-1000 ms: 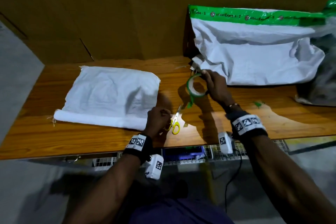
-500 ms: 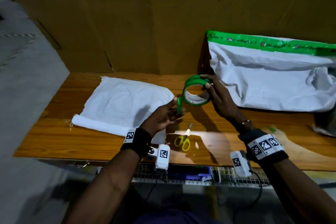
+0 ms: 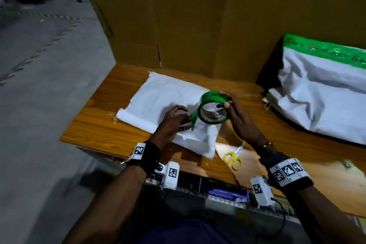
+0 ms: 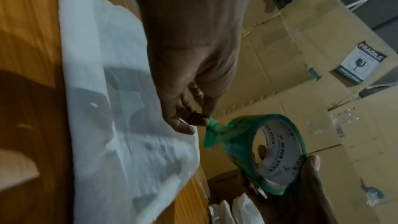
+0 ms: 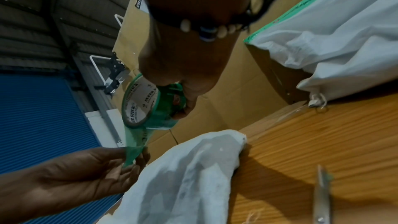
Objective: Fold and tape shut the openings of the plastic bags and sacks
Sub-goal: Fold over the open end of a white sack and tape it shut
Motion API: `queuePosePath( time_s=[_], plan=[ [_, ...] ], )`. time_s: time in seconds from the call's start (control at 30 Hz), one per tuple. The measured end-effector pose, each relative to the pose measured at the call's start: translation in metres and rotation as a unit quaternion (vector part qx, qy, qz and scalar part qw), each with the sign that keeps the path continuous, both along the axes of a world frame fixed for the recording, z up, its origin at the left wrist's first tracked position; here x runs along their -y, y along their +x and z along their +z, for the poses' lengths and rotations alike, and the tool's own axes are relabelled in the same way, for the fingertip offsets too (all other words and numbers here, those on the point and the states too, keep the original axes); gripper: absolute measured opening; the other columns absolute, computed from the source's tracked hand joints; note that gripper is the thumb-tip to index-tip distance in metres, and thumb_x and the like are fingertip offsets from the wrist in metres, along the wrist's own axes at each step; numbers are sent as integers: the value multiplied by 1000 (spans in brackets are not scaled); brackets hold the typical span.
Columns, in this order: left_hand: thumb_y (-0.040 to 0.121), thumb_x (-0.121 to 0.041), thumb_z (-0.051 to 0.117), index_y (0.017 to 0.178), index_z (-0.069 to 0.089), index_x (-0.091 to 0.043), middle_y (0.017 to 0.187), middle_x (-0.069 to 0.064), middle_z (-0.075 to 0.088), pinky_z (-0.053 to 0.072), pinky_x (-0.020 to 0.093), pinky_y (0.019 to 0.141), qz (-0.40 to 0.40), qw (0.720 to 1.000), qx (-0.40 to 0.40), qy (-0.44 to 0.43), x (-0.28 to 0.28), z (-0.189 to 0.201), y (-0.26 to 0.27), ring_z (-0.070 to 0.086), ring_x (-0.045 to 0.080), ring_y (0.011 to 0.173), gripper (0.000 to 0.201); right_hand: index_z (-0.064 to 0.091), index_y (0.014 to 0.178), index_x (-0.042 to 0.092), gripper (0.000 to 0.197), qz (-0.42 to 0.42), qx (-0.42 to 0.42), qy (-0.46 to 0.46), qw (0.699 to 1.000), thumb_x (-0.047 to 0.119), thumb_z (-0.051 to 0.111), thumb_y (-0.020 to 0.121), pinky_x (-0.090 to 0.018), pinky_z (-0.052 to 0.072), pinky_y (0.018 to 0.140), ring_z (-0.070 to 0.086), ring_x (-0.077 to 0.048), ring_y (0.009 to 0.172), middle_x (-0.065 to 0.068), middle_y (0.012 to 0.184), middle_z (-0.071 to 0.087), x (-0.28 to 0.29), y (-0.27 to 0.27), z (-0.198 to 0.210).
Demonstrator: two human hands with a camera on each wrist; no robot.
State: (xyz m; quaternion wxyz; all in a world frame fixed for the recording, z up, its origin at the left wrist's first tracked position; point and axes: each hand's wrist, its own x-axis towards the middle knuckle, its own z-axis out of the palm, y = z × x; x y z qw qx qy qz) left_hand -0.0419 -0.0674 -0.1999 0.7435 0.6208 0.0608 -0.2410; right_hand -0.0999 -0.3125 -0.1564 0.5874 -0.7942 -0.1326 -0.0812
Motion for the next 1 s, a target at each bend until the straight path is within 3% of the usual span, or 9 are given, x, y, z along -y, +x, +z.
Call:
queuePosePath(
  time_s=[0.1,0.2,0.3,0.37,0.47,0.63,0.73,0.87,1.0],
  plan=[
    [104,-8,58,109,68,-14,99,10,71,57,35,77,-18,999,25,45,-36,-3,16,70,21,92,13,46,150,14,41,5,-18,7,1000,30,42,112,-50,52,108,57,-27,135,-11,148,55,-37,8,-7],
    [107,-14,52,108,70,-11,96,10,70,56,28,68,-15,998,11,63,-72,1,33,68,22,87,18,45,151,15,42,4,-34,-5,999,31,41,113,-54,51,106,57,-28,134,-9,148,53,-77,21,-13],
    [102,-21,66,102,70,-16,96,2,72,51,26,67,-36,994,44,95,-114,-5,55,68,14,87,6,45,150,17,41,-5,-50,-2,999,32,42,112,-53,51,106,58,-28,132,-7,147,54,-116,35,-18],
    [97,-14,73,96,66,-21,94,-2,70,45,26,64,-55,987,76,127,-144,-10,69,65,9,84,10,46,149,17,40,-14,-62,4,998,32,44,112,-46,53,102,59,-27,128,-6,143,57,-142,44,-20],
    [95,-3,71,97,63,-22,97,-1,68,51,25,63,-62,988,74,121,-180,-17,86,65,10,84,21,45,147,15,42,-17,-83,29,996,34,48,110,-38,52,96,61,-30,123,-8,138,58,-178,53,-25],
    [90,6,75,104,60,-9,96,6,67,54,19,66,-8,985,107,137,-230,-31,102,66,9,83,25,42,143,13,42,-5,-114,36,993,22,60,106,-45,56,98,59,-27,131,-5,142,54,-229,56,-36],
    [88,8,76,103,56,-10,89,2,65,54,16,64,-10,979,115,167,-249,-42,115,65,-4,72,31,41,140,15,62,-13,-98,-22,995,17,80,93,-43,60,93,60,-22,130,-3,141,53,-253,58,-39],
    [91,7,72,98,51,-17,99,6,69,58,29,78,-35,973,150,170,-268,-46,130,68,5,88,33,46,136,18,51,-22,-74,-76,994,14,77,95,-46,63,85,61,-16,127,-1,137,53,-267,64,-49],
    [97,2,66,113,56,-15,113,11,65,59,30,80,-26,970,184,157,-286,-41,140,65,11,97,25,49,142,15,59,-18,-42,-183,982,20,81,93,-34,57,92,58,-19,120,-3,131,51,-265,70,-50]
  ],
)
